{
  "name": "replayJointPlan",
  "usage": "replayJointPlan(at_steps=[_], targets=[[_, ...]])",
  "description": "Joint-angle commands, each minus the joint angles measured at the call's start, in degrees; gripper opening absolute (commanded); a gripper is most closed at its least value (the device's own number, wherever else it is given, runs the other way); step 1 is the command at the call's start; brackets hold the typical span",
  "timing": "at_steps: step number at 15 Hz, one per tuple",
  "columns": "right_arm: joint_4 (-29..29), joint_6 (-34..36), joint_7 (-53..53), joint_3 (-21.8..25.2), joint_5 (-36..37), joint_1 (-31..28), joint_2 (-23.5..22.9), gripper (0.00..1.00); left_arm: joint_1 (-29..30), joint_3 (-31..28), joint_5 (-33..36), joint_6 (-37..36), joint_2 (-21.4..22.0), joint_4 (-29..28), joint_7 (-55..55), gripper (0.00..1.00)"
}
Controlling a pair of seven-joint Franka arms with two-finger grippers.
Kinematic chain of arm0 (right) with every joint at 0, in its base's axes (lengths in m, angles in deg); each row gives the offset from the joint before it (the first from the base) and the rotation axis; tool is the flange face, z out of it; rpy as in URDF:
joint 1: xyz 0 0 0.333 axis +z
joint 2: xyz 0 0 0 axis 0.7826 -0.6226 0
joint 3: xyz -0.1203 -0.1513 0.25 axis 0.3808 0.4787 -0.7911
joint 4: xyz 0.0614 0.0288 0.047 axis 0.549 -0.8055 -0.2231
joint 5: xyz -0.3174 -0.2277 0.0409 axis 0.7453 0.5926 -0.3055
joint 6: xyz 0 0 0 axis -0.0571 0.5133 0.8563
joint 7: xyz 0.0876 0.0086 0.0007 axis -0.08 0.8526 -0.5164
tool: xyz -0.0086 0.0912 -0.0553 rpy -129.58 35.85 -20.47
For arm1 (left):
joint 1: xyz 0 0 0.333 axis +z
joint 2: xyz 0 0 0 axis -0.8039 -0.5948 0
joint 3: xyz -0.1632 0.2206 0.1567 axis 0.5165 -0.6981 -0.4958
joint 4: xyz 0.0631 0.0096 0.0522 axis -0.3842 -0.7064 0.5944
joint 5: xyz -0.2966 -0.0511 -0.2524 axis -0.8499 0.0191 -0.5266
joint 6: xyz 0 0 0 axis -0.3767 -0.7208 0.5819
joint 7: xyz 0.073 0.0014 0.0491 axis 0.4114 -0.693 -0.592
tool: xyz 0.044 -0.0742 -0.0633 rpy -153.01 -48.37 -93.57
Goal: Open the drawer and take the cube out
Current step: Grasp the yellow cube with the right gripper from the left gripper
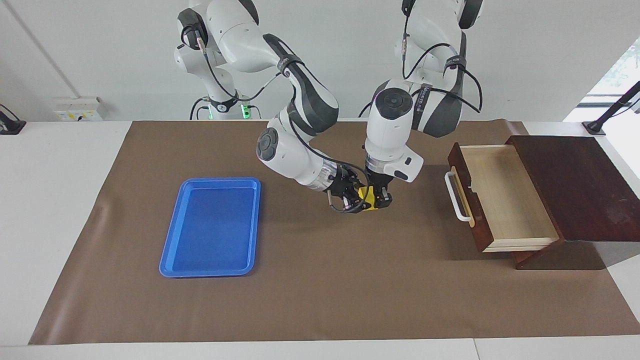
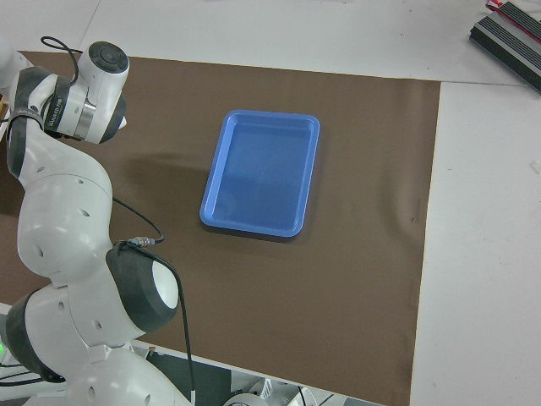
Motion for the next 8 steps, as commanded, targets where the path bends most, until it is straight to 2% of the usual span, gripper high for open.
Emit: replayJointPlan(at_steps=[1, 2, 3, 4, 8], targets=[[0.39, -1.57, 0.31, 0.28, -0.59, 0.1, -0.48, 0.0, -0.29, -0.04, 0.83, -0.58, 0.3, 0.07, -1.41, 0.17], [0.39, -1.65, 0.31, 0.28, -0.59, 0.1, -0.48, 0.0, -0.2, -0.04, 0.92, -0.76, 0.3, 0.07, -1.32, 0.5], [0.39, -1.65, 0.31, 0.28, -0.59, 0.1, -0.48, 0.0, -0.11, -0.04, 0.92, -0.85, 0.3, 0.07, -1.32, 0.92], [0.39, -1.65, 0.31, 0.28, -0.59, 0.01, -0.48, 0.0, -0.02, -0.04, 0.92, -1.02, 0.56, 0.07, -1.32, 1.0], [0.39, -1.74, 0.31, 0.37, -0.59, -0.07, -0.48, 0.0, 2.52, -0.13, 0.92, -1.29, 1.79, 0.07, -0.53, 1.0]])
